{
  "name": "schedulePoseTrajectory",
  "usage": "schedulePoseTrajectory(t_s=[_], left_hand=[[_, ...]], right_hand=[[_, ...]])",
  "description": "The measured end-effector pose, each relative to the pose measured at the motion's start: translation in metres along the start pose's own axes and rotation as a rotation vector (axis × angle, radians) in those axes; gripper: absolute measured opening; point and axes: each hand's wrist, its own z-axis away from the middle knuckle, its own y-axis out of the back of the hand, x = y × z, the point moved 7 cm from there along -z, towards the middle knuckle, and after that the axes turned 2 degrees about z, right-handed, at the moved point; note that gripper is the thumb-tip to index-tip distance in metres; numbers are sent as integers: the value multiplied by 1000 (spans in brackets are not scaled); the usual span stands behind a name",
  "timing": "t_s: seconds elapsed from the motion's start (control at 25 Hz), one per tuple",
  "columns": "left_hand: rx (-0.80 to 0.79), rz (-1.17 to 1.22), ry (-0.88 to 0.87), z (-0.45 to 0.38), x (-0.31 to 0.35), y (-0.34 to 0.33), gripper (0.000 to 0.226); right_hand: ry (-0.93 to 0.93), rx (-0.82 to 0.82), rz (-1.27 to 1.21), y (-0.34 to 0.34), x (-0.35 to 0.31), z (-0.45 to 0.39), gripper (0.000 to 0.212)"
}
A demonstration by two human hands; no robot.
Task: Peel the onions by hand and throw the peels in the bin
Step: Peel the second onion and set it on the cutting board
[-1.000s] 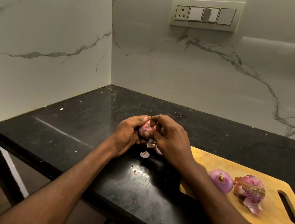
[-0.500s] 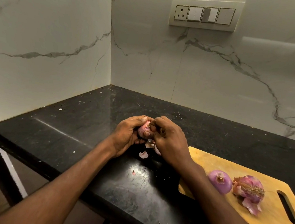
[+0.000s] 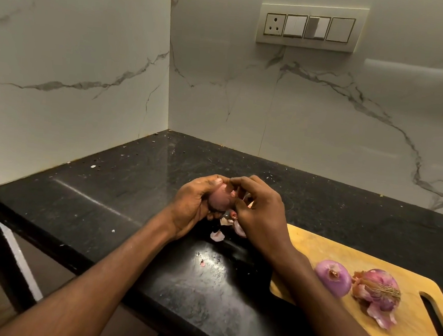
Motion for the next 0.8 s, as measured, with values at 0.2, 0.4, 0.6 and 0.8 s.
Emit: schedulePoseTrajectory(t_s=[0.2, 0.4, 0.6, 0.8], left_hand=[[-22, -4, -5, -2, -3, -2, 40], [-42, -69, -30, -4, -6, 1, 38], [-20, -21, -14, -7, -9, 4, 39], [1, 10, -4, -7, -9, 7, 39]], right_hand=[[-36, -41, -19, -5, 5, -3, 21], [36, -76, 193, -14, -3, -2, 13], [71, -54, 185, -15, -3, -3, 15], [60, 12, 16, -2, 0, -2, 28]])
